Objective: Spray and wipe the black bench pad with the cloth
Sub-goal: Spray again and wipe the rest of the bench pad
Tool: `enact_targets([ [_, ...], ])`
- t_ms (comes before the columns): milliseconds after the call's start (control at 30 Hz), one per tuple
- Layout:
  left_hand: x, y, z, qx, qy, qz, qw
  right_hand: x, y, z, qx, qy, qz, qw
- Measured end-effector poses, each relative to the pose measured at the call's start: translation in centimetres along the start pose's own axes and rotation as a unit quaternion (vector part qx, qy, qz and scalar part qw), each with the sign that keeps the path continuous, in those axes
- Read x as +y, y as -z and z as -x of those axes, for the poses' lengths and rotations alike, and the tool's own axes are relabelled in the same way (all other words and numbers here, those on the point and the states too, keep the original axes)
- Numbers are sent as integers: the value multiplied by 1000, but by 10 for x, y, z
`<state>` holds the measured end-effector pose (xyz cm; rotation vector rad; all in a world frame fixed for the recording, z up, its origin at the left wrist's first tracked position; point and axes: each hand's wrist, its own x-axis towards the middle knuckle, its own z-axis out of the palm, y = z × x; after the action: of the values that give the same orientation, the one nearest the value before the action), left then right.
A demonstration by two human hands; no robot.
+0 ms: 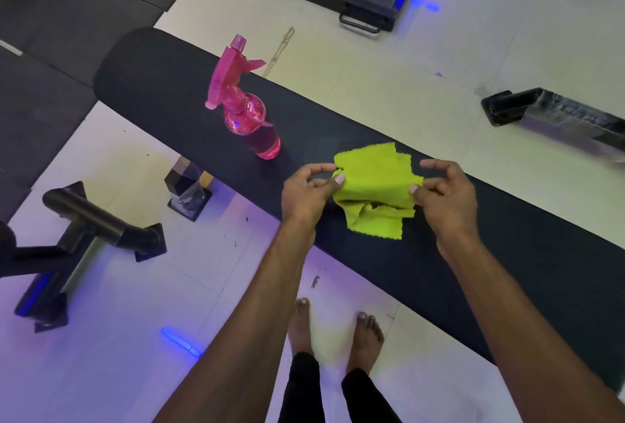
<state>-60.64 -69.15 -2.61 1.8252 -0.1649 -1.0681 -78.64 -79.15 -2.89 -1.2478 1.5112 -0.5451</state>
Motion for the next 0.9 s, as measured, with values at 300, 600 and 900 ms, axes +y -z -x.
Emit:
enact_targets([
  [300,38,43,49,-7,-230,-249,941,-50,-2,44,-80,181,299,933],
  [600,27,120,25,13,-136,-115,984,-79,-40,49,-259,97,138,951],
  [900,72,150,-42,7,-222,-170,960,-72,-96,36,-124,53,120,984],
])
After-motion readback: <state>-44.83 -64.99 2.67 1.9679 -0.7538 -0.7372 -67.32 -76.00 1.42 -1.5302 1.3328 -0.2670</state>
